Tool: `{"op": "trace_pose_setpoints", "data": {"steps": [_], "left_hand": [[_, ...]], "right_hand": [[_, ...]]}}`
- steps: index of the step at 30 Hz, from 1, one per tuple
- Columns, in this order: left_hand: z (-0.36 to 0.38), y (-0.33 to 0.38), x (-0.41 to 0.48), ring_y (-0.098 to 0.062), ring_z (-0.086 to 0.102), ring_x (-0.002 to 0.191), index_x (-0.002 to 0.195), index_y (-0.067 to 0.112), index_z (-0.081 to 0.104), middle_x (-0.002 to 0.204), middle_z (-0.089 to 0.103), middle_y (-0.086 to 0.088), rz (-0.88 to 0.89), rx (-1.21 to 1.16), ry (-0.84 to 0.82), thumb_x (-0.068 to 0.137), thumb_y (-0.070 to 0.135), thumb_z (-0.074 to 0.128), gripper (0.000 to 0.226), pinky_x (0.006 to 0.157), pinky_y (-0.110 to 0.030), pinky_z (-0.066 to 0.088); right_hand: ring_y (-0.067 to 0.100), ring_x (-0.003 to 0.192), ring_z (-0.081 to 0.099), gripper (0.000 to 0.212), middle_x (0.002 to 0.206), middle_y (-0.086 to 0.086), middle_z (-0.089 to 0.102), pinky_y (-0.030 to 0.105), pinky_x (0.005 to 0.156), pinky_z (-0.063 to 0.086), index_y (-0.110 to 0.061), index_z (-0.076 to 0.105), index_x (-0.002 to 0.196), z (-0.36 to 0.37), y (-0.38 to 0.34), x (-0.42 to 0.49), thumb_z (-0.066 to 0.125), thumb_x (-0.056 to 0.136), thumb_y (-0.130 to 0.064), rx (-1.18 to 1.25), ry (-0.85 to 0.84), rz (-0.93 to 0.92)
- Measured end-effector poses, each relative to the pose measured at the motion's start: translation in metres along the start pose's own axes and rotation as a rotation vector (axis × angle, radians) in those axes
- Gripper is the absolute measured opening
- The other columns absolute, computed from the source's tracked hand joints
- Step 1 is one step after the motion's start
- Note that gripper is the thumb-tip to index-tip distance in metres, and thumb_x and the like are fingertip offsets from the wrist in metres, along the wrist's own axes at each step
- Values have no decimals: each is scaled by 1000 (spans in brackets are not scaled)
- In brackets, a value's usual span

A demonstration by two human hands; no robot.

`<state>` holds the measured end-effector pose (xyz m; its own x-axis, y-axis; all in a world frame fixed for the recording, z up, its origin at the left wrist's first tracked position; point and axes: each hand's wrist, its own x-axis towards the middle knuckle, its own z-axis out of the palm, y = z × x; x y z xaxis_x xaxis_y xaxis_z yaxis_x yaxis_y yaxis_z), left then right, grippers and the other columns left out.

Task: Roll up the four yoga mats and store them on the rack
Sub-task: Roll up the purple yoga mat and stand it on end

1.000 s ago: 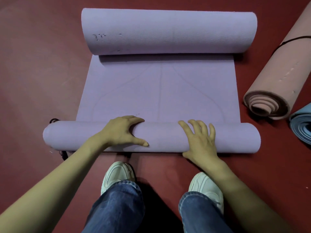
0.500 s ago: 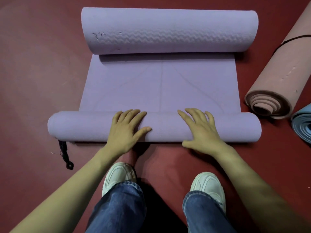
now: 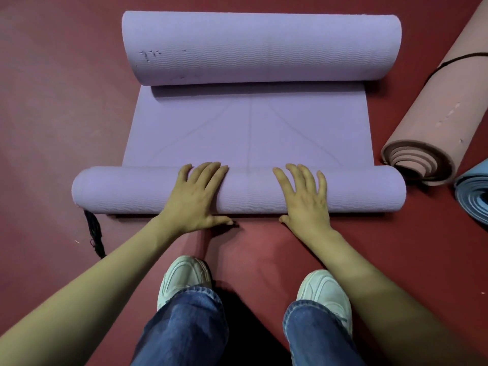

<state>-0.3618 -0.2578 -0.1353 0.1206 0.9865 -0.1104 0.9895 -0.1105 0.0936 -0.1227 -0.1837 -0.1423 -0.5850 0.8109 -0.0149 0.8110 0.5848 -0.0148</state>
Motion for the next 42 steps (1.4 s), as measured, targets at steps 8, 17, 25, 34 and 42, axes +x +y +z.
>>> {"op": "trace_pose_setpoints", "data": {"steps": [8,17,25,34,42], "left_hand": [[-8,-2,7,-32,61,102,127,9,53,115,62,-11,-43,-87,22,49,73,50,101,88,-49,43],[-9,-6,-52,-28,64,99,123,15,58,112,66,-5,-86,-115,-13,44,79,52,102,84,-43,46],[-27,-22,-37,-20,52,118,136,31,45,130,57,6,-173,-260,-283,34,85,48,115,97,-36,38],[-27,-41,-28,-15,52,121,134,26,51,133,56,7,-140,-343,-189,44,97,44,115,98,-33,42],[20,-6,-57,-30,45,127,132,15,54,136,55,-9,-157,-136,408,96,50,40,52,107,-51,25]], "right_hand": [[31,111,53,111,125,12,54,48,99,19,-17,51,131,-9,4,11,86,26,-19,46,3,-45],[29,106,57,112,120,9,57,45,98,21,-19,54,127,-9,-28,-21,85,20,-26,103,-50,-110],[22,139,20,114,149,6,29,45,112,-3,-29,21,149,-25,-29,-15,84,54,-35,145,-261,-91],[27,130,30,121,142,7,39,57,109,9,-28,31,144,-18,-22,-2,91,39,-28,39,-153,-45],[26,131,29,116,145,1,31,51,106,18,-36,16,145,-43,-6,64,84,51,-40,112,-560,-104]]}}
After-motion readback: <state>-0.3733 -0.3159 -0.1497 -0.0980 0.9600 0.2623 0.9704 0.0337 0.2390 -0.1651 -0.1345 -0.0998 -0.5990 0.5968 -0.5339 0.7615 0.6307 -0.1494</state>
